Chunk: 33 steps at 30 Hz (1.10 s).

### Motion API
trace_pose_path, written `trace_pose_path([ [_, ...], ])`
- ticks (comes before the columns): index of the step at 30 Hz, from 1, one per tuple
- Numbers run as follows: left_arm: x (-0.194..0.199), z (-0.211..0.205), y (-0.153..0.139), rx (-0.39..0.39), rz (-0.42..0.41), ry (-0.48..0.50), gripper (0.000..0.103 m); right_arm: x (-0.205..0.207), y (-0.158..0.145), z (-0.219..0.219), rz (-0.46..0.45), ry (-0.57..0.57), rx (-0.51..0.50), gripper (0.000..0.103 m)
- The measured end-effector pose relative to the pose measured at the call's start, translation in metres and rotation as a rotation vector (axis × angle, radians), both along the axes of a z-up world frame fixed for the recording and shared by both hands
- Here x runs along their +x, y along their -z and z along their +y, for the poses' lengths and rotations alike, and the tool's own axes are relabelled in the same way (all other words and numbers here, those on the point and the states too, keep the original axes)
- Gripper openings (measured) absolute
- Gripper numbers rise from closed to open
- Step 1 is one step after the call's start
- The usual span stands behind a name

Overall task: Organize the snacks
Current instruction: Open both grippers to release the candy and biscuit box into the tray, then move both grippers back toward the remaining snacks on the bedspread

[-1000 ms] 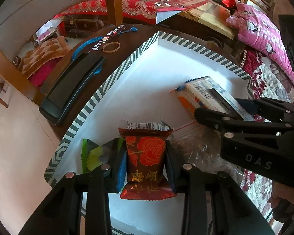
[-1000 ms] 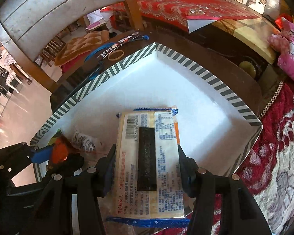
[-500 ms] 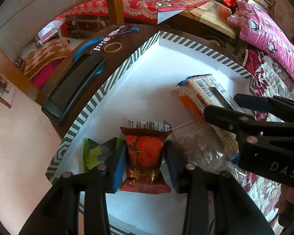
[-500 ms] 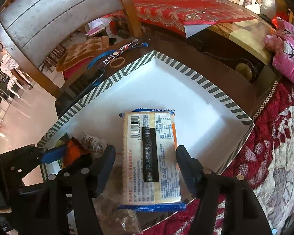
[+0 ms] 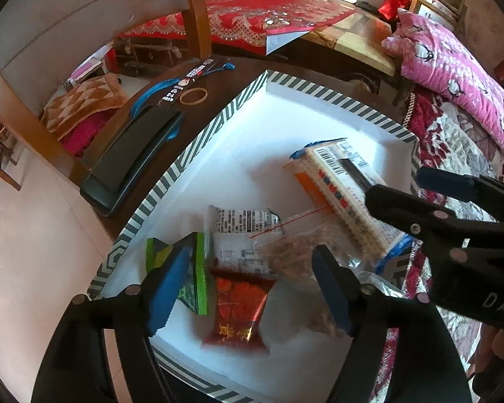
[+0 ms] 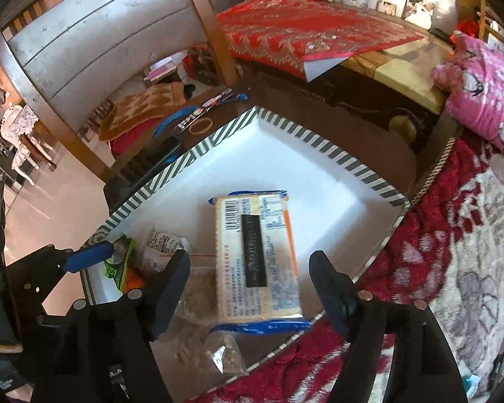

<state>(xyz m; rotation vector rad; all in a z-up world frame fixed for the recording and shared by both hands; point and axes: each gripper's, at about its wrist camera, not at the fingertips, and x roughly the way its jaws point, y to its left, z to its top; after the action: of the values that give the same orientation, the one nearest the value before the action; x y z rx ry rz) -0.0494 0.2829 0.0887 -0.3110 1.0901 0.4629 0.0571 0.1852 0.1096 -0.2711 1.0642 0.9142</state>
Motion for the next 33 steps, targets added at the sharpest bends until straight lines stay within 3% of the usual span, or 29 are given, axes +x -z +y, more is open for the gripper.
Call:
trace_pose_path([
  [14, -0.008, -0.028, -0.02, 0.023, -0.055, 0.027, 0.08, -0.014, -0.014, -0.061, -0.005, 0.083, 0.048, 0.081],
  [33, 0.006, -0.118, -0.031, 0.02, -0.071, 0.178, 0.081, -0.036, -0.017, -0.168, -0.019, 0.228, 0.044, 0.084],
])
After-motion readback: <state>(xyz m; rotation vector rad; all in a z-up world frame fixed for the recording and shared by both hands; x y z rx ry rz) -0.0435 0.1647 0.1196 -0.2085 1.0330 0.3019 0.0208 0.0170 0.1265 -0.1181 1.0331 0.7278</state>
